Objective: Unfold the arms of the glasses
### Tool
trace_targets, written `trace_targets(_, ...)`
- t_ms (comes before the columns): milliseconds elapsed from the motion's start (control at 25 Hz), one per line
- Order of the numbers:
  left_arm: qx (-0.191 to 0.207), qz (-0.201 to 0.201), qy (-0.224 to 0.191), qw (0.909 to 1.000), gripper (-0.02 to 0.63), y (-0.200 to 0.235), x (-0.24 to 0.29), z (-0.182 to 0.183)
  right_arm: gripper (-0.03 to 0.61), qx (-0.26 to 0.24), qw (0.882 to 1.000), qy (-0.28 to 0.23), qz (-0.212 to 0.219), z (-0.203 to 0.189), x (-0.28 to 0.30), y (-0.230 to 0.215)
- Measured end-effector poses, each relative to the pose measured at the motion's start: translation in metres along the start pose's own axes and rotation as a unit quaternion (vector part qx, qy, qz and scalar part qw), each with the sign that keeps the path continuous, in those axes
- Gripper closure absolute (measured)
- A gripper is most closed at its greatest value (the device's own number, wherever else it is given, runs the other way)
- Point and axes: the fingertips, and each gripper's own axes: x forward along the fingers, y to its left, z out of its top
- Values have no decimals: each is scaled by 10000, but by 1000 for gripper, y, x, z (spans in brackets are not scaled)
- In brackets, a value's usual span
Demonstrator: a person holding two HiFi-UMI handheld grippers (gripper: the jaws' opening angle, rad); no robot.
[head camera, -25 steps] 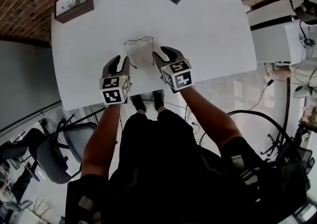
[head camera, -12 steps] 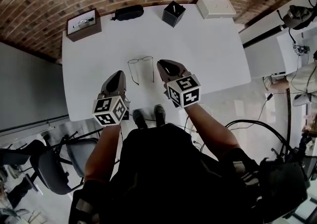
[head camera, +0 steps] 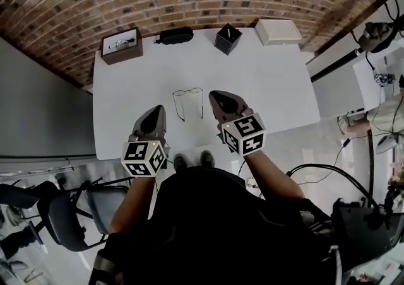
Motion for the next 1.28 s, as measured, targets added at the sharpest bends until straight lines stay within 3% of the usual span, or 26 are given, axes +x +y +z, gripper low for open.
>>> trace_targets(440,325,76,-414,9986,603,-7,-26,37,569,-141,9984,-526,-136,37,-24,7)
trace_targets(1280,391,109,-655,9970,603,-9,-33,58,569,-190,9976,-645,-164,49,-31,9)
